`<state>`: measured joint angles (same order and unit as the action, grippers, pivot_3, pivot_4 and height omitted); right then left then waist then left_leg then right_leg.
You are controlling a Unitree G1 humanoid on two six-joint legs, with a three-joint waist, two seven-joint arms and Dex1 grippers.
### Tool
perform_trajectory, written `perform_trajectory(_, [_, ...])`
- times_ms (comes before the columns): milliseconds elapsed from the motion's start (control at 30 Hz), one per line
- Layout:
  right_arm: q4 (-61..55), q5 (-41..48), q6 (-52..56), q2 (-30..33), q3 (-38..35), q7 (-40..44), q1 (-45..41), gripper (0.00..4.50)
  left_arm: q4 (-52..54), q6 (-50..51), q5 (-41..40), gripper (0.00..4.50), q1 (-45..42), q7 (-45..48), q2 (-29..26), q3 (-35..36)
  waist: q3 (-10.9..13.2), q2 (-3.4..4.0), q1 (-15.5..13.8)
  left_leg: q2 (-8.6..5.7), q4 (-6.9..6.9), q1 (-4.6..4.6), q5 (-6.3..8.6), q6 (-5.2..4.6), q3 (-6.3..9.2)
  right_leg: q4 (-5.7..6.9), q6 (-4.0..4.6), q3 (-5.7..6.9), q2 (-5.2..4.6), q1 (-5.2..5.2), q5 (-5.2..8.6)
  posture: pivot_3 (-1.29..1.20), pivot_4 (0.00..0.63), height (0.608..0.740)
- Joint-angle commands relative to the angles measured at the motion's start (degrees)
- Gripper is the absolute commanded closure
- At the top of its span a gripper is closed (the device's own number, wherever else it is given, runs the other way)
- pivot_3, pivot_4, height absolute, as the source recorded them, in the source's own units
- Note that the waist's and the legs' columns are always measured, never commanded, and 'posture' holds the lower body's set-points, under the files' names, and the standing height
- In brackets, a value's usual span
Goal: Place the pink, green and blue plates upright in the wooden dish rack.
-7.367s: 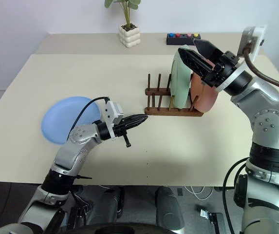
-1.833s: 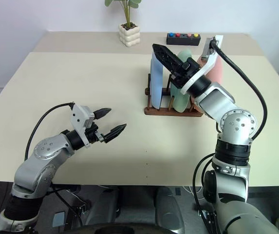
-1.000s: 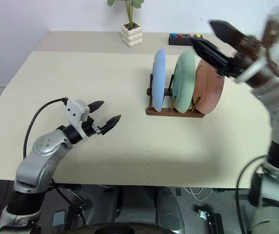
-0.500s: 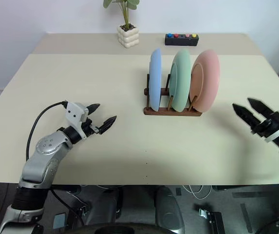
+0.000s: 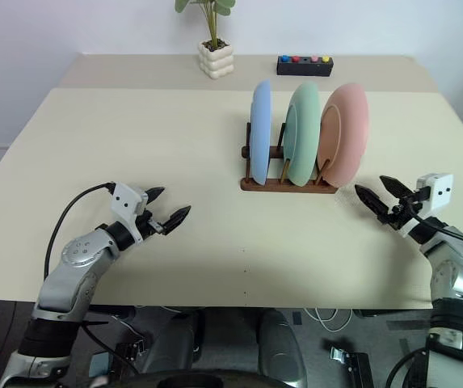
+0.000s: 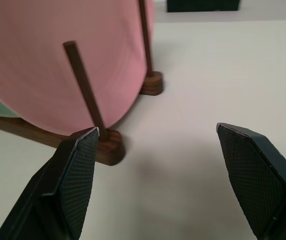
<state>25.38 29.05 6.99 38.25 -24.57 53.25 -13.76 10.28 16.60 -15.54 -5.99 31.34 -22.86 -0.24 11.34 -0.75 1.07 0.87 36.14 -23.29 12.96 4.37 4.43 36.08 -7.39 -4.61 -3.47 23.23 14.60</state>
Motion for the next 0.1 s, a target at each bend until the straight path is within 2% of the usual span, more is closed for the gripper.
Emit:
perform_trajectory(33, [1.57,-0.65,-2.15,-0.04,-0.33,0.14,-1.26,0.67,2.30,-0.53,-0.12,0.00,0.62,-0.57,0.11,1.03,0.00,0.00,0.01,0.00,0.00,0.00,0.00,0.00,0.00,0.00,-0.01,0.00,0.00,0.00,0.00,0.00,0.150,0.730])
perform_trajectory(100, [2.10,-0.80,-2.45,-0.01,-0.06,0.42,-1.49,0.67,2.70,-0.35,-0.05,0.00,0.88,-0.75,0.19,0.71,0.00,0.00,0.03,0.00,-0.01,0.01,0.00,0.00,0.00,0.00,0.00,0.00,0.00,0.00,0.00,0.00,0.150,0.730])
